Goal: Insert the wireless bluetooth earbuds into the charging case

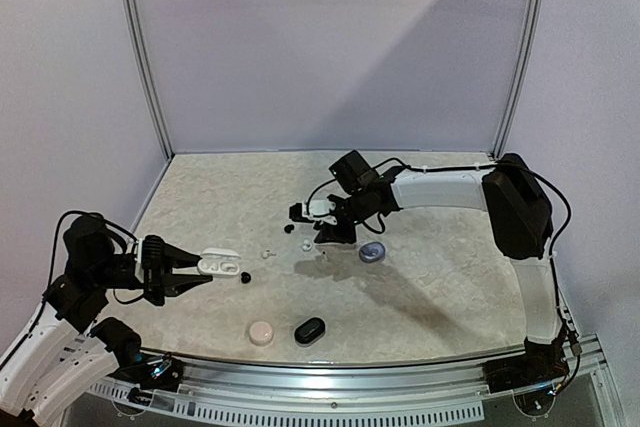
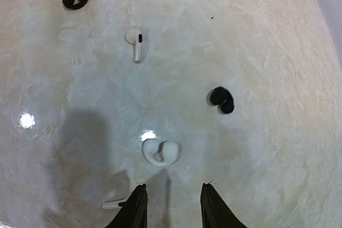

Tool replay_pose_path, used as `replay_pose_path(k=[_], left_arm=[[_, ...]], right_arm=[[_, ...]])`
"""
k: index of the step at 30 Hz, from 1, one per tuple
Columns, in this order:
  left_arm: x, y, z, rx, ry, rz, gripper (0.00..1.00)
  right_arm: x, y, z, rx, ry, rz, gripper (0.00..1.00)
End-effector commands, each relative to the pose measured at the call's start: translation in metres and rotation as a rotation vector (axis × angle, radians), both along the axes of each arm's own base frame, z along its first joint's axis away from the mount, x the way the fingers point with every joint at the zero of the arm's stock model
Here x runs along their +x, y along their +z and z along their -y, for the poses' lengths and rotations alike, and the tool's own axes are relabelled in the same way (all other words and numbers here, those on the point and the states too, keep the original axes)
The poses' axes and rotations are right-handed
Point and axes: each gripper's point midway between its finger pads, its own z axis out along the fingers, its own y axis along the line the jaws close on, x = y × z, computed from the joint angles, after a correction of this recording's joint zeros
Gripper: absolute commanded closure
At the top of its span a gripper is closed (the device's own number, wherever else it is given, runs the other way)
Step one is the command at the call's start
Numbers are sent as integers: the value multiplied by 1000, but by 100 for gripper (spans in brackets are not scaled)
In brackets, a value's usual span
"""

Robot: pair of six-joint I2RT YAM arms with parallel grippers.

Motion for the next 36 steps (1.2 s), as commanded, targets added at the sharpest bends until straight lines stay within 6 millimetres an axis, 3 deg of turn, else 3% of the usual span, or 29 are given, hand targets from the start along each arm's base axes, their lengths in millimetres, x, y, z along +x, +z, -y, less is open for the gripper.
replay_pose_path(k=[1,7,12,16,20,28,36], left_arm=[[3,-7,-3,11,27,-13,100],[4,-10,-4,17,33,-11,100],[3,-12,-3,17,27,-9,100],[4,-12,-3,16,32,-4,100],[5,-13,-4,17,37,-4,100],[6,-14,-3,19,39,-6,100],[7,-14,-4,20,43,-6,100]], right_arm=[[12,4,-21,14,120,118,62],[-1,-11,-31,49,81,-48,37],[-5,-21,-31,-20,36,-39,31],[1,-31,-28,-85,-57,-95,33],[0,-56,-25,-163,-107,-147,37],[5,-64,-26,-161,-193,-176,41],[-2,-68,-18,-178,-212,-205,61]])
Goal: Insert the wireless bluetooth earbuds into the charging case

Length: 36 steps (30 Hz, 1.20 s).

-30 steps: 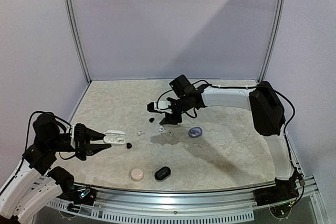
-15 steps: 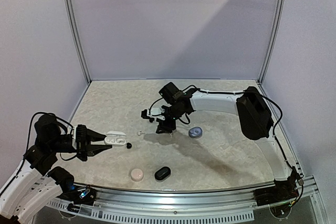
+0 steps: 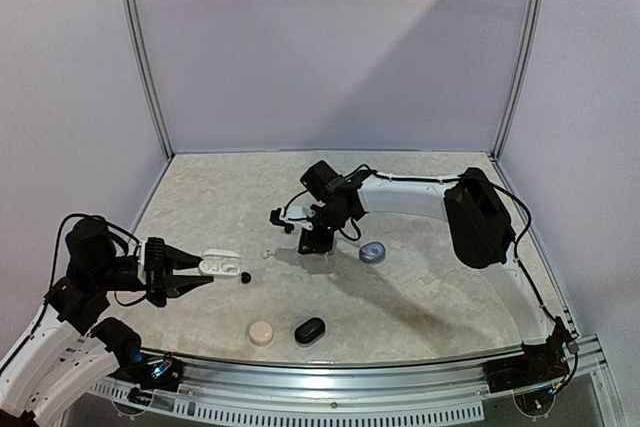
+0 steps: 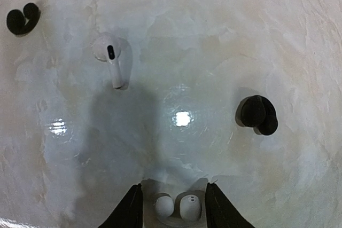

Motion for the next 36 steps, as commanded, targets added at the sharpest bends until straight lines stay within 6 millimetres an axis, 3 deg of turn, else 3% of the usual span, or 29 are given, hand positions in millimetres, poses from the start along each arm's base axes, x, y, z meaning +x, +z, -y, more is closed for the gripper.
replay_pose_path(k=[1,10,16,20,25,29,36], left_arm=[[3,-7,-2,9,17,-6,100],[3,-6,-2,7,21,-3,100],[3,-5,-2,5,23,1,100],[7,0,-3,-10,46,-5,100],[9,13,-3,-39,61,-10,100],[5,19,-3,-42,45,-13,100],[2,30,-2,-74,45,-28,100]], right_arm=[[-12,-25,16,-72,-27,-57,63],[-9,-8,12,-26,-84,-69,77],[-1,35,1,92,-195,-74,80],[1,59,6,136,-292,-81,80],[-5,79,24,157,-441,-135,80],[-20,82,55,117,-613,-205,80],[-64,45,124,45,-917,-342,80]])
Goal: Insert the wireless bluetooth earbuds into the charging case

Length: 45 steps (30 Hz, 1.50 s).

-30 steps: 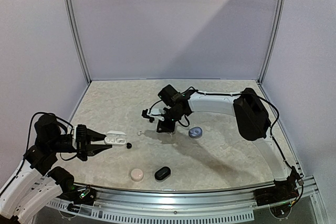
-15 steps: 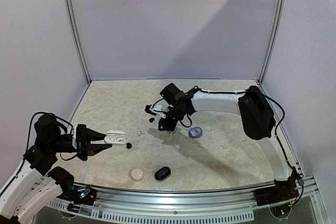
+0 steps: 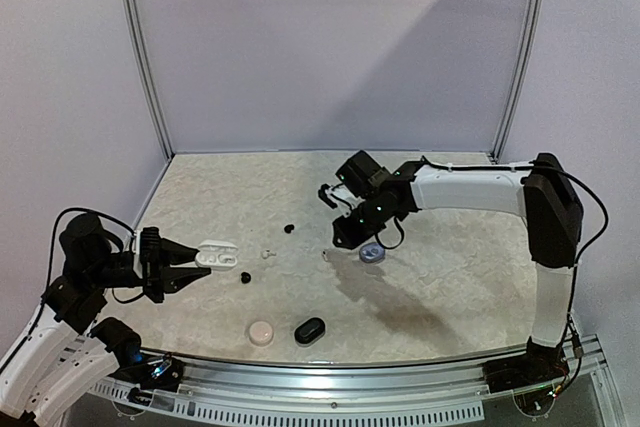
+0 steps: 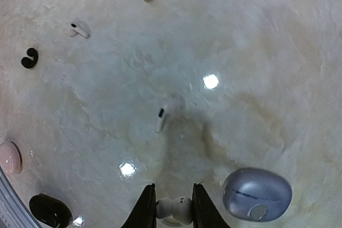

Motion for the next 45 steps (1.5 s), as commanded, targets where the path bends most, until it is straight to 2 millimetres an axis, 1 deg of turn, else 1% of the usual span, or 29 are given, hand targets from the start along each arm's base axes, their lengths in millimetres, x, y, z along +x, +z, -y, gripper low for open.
replay_pose_path(k=[1,4,8,11,13,15,18,20,22,25,28,29,31,32,33,35,36,37,38,40,42,45], left_arm=[[-2,14,-1,-34,9,11,100],[-2,14,-1,-39,13,8,100],[-2,13,-2,-40,16,7,100],[-3,13,-2,-41,20,10,100],[-3,13,-3,-39,23,13,100],[-3,12,-3,-37,25,14,100],[-4,11,-3,-35,25,12,100],[-3,10,-3,-32,27,9,100],[-2,10,-3,-29,28,9,100],[-1,8,-3,-26,28,5,100],[0,9,-2,-25,27,4,100],[0,9,-2,-23,29,4,100],[1,9,-3,-21,32,7,100],[2,9,-3,-19,35,8,100],[2,9,-3,-18,35,9,100],[3,8,-3,-16,39,7,100],[3,7,-3,-16,42,5,100],[4,7,-4,-15,45,4,100],[4,7,-4,-15,48,3,100],[5,7,-5,-14,53,4,100],[5,5,-5,-11,52,2,100],[6,4,-5,-7,54,1,100]], right_arm=[[-28,-29,46,-41,-264,-131,80],[-40,-44,63,-73,-368,-157,80],[-48,-63,65,-86,-431,-167,81],[-44,-74,67,-113,-482,-161,81],[-41,-76,68,-126,-509,-154,80],[-41,-80,67,-136,-515,-164,76],[-42,-83,66,-158,-501,-175,64],[-40,-76,64,-154,-483,-164,57],[-34,-58,57,-120,-450,-134,52],[-23,-20,41,-75,-314,-48,48],[-21,15,28,-56,-69,84,45],[-26,21,24,-40,20,111,44],[-47,32,18,-13,328,208,44],[-62,21,24,-17,442,217,44],[-71,21,27,-30,594,278,44],[-85,15,37,-56,789,324,43],[-92,8,46,-88,865,303,44],[-94,3,52,-131,959,314,45],[-95,-2,57,-166,1018,308,47],[-94,-21,67,-243,1102,272,50],[-91,-34,71,-288,1148,265,53],[-81,-44,71,-334,1191,329,61]])
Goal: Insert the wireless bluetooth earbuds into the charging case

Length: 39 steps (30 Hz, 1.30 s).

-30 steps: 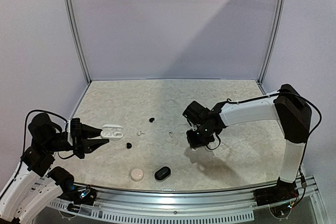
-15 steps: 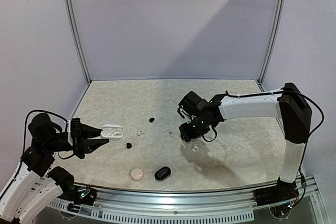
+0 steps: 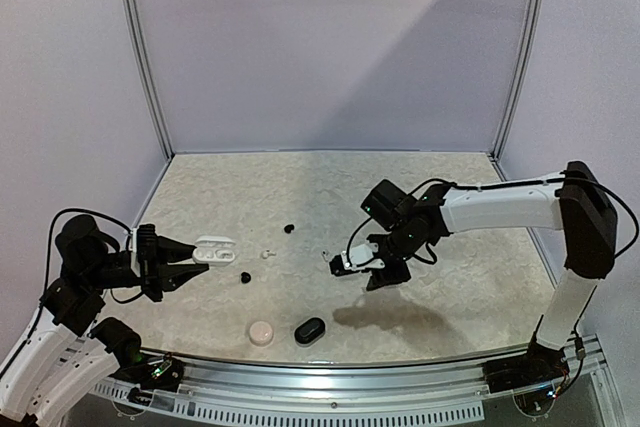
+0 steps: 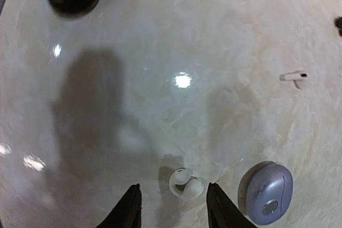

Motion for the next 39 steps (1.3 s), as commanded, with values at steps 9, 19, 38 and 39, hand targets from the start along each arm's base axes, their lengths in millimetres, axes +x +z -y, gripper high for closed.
replay_pose_path(k=[9,19,38,39], left_arm=[[5,-7,-2,24,20,-11,100],[6,-9,-1,28,21,-20,100],[5,-11,-1,28,13,-30,100],[5,-11,-1,28,13,-30,100]], right_arm=[[5,-37,33,-174,294,163,70],[11,-42,22,-143,290,175,73],[31,-32,-8,-97,268,235,78],[31,-34,-9,-100,268,235,78]])
